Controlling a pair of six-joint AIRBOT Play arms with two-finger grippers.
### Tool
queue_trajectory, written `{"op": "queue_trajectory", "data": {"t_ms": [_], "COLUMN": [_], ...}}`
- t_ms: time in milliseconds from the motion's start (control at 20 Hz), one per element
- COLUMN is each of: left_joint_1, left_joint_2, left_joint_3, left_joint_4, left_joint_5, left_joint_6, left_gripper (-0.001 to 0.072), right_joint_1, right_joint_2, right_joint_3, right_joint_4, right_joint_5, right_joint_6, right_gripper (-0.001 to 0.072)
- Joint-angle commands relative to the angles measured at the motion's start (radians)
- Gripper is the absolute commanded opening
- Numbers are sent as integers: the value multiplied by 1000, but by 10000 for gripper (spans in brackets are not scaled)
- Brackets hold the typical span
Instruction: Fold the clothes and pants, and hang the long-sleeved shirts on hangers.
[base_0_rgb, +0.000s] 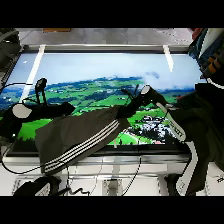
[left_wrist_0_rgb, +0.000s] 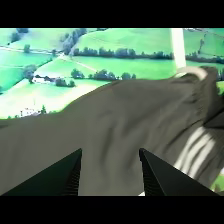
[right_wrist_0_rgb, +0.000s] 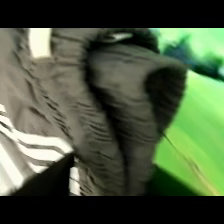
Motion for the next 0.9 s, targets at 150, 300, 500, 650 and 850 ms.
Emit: {"op": "queue_trajectory", "data": {"t_ms": [150,300,500,650,850], "left_joint_1": [0,0,0,0,0], "left_joint_2": [0,1,2,2,2], "left_joint_3": [0,0,0,0,0], "left_joint_4": [25,27,27,27,27], "left_joint_5": [0,0,0,0,0], "left_joint_6": [23,23,23,23,23], "left_gripper": [390,390,390,390,390], "right_joint_1": [40,-28,-222,-409,-692], "right_joint_2": [51,149,350,507,627], "right_joint_3": [40,108,196,253,343], "right_joint_4": [11,12,-1,-72,-157], "right_joint_5": [-11,-14,7,5,-41], "right_joint_6": [-32,18,154,258,448], "right_gripper": [22,22,22,23,23]}}
